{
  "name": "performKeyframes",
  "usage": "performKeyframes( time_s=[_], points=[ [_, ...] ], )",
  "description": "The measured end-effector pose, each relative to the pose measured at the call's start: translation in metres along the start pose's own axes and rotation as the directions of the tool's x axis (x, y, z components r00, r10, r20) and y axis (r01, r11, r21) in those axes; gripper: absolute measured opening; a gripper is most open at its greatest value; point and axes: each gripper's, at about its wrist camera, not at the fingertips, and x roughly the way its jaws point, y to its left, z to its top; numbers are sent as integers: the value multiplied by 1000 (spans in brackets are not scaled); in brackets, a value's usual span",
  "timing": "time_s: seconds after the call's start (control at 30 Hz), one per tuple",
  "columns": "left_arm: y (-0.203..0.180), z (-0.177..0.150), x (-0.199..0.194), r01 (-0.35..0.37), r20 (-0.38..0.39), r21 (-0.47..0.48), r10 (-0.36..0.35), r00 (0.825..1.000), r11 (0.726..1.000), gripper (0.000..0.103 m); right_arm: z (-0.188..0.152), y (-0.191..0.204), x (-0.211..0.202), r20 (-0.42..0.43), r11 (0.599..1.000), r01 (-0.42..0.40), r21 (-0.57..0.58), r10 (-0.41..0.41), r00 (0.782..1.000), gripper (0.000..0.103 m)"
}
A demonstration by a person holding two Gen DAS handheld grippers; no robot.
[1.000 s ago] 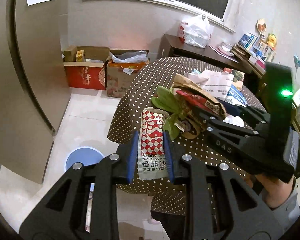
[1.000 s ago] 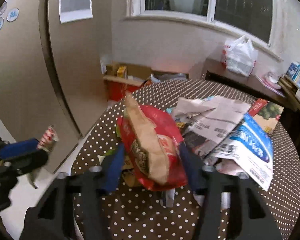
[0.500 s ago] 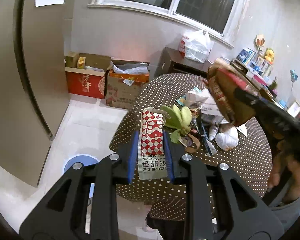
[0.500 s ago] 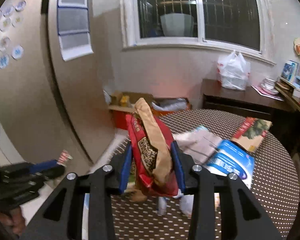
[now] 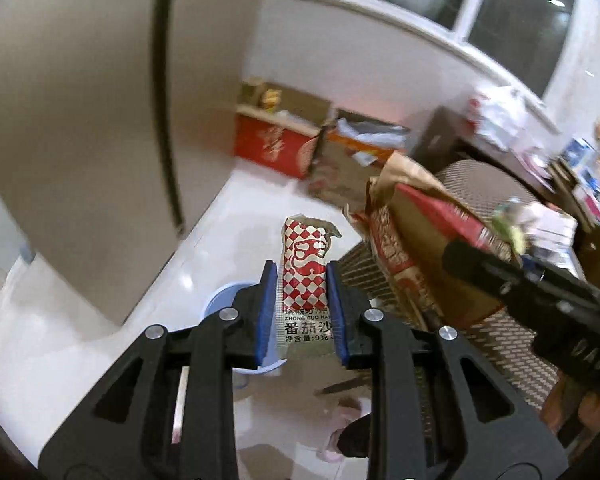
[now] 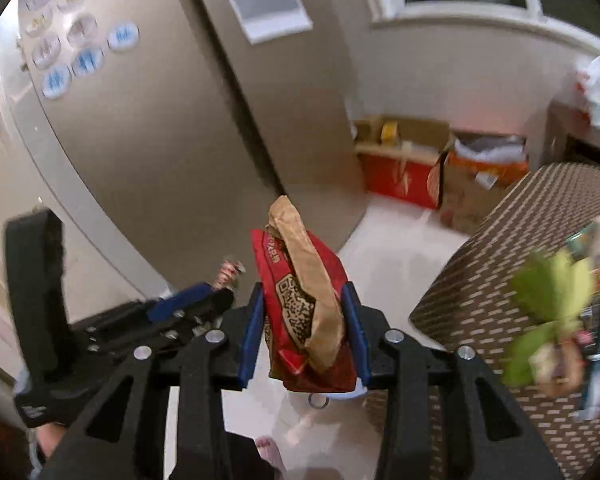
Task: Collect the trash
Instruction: 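Carry both items over the blue bucket and open both grippers to drop them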
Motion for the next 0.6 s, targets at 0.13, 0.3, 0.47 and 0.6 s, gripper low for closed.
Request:
performKeyframes(
  time_s=[0.13, 0.3, 0.47, 0.6],
  points=[
    [32, -6, 24, -37, -50, -48, 35, 998, 998, 25, -2, 6, 47, -67, 1000, 12, -3, -12, 998, 38],
    [51, -2, 54, -63, -93, -67, 56, 994, 996, 25, 9, 0, 96, -82, 999, 18, 35, -15, 997, 44],
    [61, 2, 74, -70, -121, -73, 61, 991, 995, 25, 8, -4, 119, -117, 997, 69, 44, -63, 991, 52],
    [58, 1, 81, -62, -134, -60, 53, 990, 996, 25, 1, -1, 116, -99, 993, 119, 24, -116, 988, 54]
  ],
)
